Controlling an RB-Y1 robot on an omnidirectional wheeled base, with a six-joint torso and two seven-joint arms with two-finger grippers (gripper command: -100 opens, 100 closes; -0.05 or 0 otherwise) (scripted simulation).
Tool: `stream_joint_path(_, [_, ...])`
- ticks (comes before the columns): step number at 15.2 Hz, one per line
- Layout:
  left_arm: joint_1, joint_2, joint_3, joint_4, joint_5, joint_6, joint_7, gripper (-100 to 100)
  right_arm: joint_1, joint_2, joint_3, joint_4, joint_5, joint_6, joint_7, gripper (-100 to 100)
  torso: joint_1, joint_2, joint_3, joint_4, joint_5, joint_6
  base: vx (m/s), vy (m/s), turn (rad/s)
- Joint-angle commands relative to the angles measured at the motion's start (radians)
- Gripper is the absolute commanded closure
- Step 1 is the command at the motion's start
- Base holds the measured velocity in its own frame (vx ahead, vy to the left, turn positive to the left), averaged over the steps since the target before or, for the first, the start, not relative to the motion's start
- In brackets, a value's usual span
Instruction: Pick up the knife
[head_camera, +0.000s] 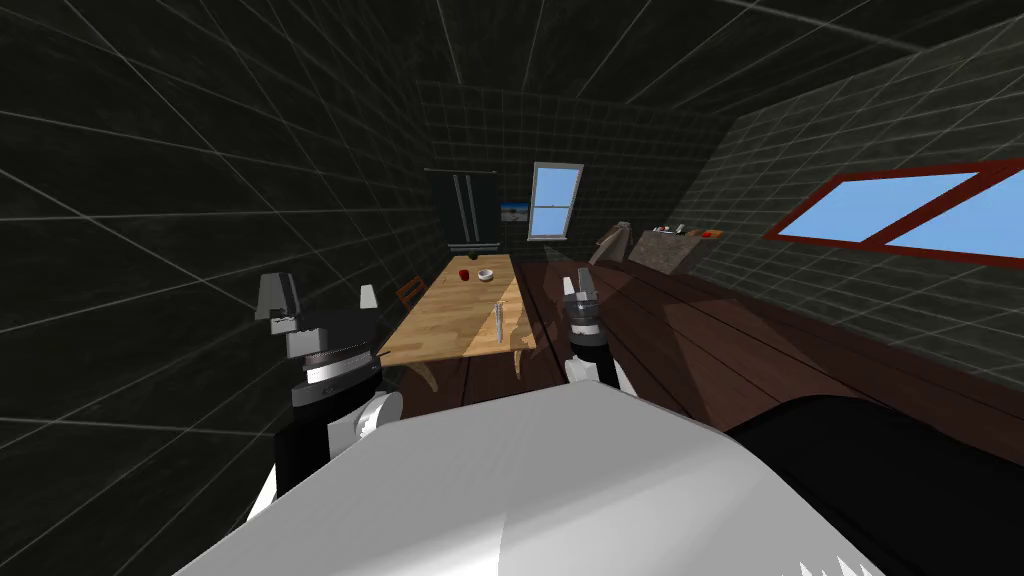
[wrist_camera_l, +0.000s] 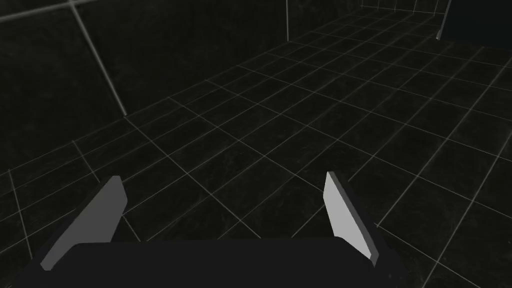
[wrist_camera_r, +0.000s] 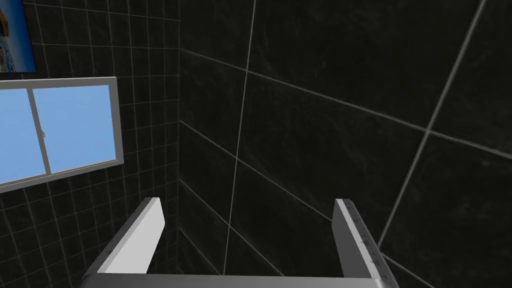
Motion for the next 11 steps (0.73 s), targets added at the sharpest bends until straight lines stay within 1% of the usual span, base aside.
stream_joint_path(1, [0.000, 0.000, 0.000, 0.000, 0.000, 0.000, 0.000, 0, -0.010, -0.035, -0.017, 0.028, 0.003, 0.007, 0.021, -100, 0.000, 0.000, 0.000, 0.000, 0.000, 0.000, 0.003, 0.020, 0.069])
stream_joint_path(3, [0.000, 0.000, 0.000, 0.000, 0.000, 0.000, 0.000, 0, -0.025, -0.067, -0.041, 0.068, 0.007, 0.018, 0.051, -100, 0.002, 0.000, 0.000, 0.000, 0.000, 0.000, -0.002, 0.056, 0.126])
stream_joint_path(4, [0.000, 0.000, 0.000, 0.000, 0.000, 0.000, 0.000, 0, -0.025, -0.067, -0.041, 0.068, 0.007, 0.018, 0.051, -100, 0.003, 0.000, 0.000, 0.000, 0.001, -0.001, 0.000, 0.068, 0.073])
stream_joint_path(6, [0.000, 0.000, 0.000, 0.000, 0.000, 0.000, 0.000, 0, -0.045, -0.098, -0.076, 0.120, 0.013, 0.032, 0.093, -100, 0.004, -0.001, 0.000, 0.000, 0.001, 0.000, 0.009, 0.065, 0.089])
stream_joint_path(7, [0.000, 0.000, 0.000, 0.000, 0.000, 0.000, 0.000, 0, -0.045, -0.098, -0.076, 0.124, 0.013, 0.032, 0.093, -100, 0.004, -0.001, -0.001, 0.000, 0.001, 0.000, 0.015, 0.055, 0.096])
stream_joint_path(8, [0.000, 0.000, 0.000, 0.000, 0.000, 0.000, 0.000, 0, -0.057, -0.112, -0.096, 0.158, 0.016, 0.041, 0.118, -100, 0.004, -0.001, -0.001, 0.000, 0.001, 0.000, 0.006, 0.067, 0.131])
stream_joint_path(9, [0.000, 0.000, 0.000, 0.000, 0.000, 0.000, 0.000, 0, -0.057, -0.112, -0.096, 0.158, 0.016, 0.041, 0.118, -100, 0.004, -0.001, -0.001, 0.000, 0.001, 0.000, 0.003, 0.067, 0.090])
stream_joint_path(10, [0.000, 0.000, 0.000, 0.000, 0.000, 0.000, 0.000, 0, -0.071, -0.127, -0.118, 0.192, 0.020, 0.051, 0.146, -100, 0.005, -0.001, 0.000, 0.000, 0.001, 0.000, 0.008, 0.075, 0.095])
stream_joint_path(11, [0.000, 0.000, 0.000, 0.000, 0.000, 0.000, 0.000, 0, -0.071, -0.127, -0.118, 0.195, 0.020, 0.051, 0.146, -100, 0.005, -0.001, 0.000, 0.000, 0.001, 0.000, 0.010, 0.069, 0.073])
